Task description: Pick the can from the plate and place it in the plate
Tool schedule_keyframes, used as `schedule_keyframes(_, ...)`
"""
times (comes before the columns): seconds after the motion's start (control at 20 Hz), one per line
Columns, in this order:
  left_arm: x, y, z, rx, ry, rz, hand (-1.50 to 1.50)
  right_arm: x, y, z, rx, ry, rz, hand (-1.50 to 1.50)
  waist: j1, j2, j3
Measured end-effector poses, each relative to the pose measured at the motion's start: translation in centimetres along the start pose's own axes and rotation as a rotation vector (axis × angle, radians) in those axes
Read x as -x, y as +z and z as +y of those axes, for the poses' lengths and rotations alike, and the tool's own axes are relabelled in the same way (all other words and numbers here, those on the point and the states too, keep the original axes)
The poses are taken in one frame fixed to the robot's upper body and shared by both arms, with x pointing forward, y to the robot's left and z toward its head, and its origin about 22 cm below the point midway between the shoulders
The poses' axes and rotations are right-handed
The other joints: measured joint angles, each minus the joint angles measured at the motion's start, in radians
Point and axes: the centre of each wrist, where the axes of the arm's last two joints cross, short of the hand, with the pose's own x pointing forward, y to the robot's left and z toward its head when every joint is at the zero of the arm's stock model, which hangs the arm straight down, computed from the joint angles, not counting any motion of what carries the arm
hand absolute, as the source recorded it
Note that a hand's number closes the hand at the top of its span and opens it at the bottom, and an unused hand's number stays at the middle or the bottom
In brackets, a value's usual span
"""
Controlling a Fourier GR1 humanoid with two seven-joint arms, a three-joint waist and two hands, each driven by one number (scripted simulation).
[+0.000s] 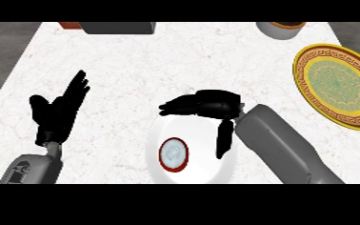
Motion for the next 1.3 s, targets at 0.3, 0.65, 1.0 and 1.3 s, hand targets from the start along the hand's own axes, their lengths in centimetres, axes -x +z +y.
schedule_keyframes(0.3, -0.2, -0.5, 0.5, -0.008, 0.0, -0.006, 0.0, -1.4, -1.8, 1.4, -0.074, 0.103, 0.071, -1.5, -0.003, 0.0, 0.0)
schedule_keyframes(0.65, -1.0, -0.9, 0.4, -0.004, -0.002, -0.004, 0.0, -2.0, -4.0, 1.9, -0.163, 0.153, 0.126, -1.5, -0.001, 0.001, 0.0)
schedule_keyframes(1.0, -0.9, -0.2, 0.9, -0.004, 0.002, -0.009, 0.0, -2.1, -5.7, 3.2, -0.185, 0.185, 0.157, -1.5, 0.001, 0.001, 0.0)
schedule_keyframes(1.3, -0.6, 0.0, 0.8, 0.0, -0.001, -0.004, 0.0, -2.4, -6.5, 4.4, -0.194, 0.215, 0.175, -1.5, 0.001, 0.001, 0.0)
